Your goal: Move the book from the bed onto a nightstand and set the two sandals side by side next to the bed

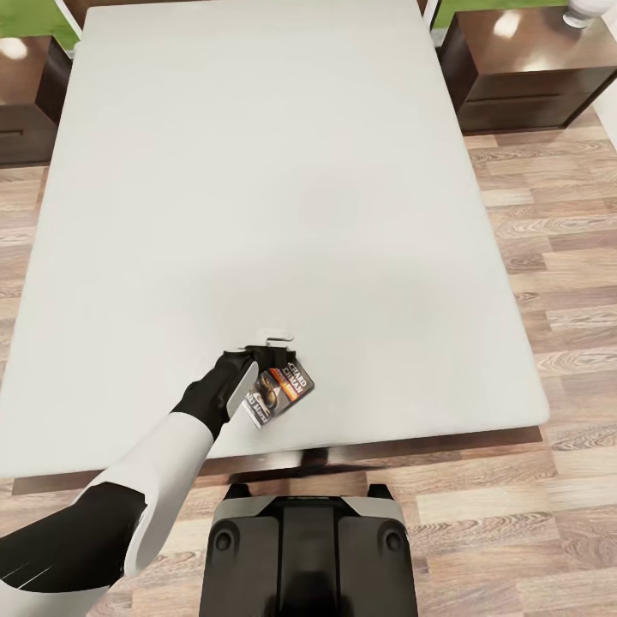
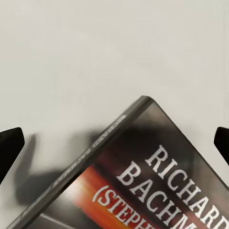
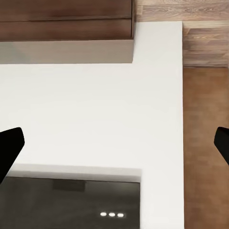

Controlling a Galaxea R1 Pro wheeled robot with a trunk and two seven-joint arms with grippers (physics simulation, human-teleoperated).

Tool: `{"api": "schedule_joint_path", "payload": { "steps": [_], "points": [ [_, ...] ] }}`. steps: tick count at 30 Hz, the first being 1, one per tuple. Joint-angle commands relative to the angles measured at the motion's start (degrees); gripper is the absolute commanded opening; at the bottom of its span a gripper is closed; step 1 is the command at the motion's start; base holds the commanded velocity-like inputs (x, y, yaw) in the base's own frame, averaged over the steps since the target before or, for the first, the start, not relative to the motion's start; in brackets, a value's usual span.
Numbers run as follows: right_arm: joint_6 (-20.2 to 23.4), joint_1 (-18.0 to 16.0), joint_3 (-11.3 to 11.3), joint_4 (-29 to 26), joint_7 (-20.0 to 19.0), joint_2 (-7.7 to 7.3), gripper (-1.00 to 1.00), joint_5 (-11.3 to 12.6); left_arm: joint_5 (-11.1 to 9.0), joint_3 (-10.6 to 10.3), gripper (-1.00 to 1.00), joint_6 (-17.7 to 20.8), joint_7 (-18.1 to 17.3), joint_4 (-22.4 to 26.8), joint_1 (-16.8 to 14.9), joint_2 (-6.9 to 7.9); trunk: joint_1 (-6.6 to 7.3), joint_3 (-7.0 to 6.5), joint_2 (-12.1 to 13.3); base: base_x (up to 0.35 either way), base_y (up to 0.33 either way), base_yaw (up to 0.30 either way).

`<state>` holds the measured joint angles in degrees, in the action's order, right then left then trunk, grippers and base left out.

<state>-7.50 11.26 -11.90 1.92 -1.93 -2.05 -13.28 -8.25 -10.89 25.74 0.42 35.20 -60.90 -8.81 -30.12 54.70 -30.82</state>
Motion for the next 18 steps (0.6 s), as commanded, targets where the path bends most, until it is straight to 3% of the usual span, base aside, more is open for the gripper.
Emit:
{"api": "schedule_joint_path", "payload": {
  "steps": [1,18],
  "points": [
    [-0.32,-0.01,-0.49,0.10,-0.14,-0.03,1.00,-0.43,-0.45,-0.11,1.00,0.26,-0.03,0.08,-0.01,0.02,-0.03,0.04,-0.07,0.000,0.000,0.000],
    [-0.32,-0.01,-0.49,0.10,-0.16,-0.02,1.00,-0.43,-0.45,-0.18,1.00,0.30,-2.57,0.07,-0.01,0.02,-0.03,0.05,-0.07,0.000,0.000,0.000]
  ]
}}
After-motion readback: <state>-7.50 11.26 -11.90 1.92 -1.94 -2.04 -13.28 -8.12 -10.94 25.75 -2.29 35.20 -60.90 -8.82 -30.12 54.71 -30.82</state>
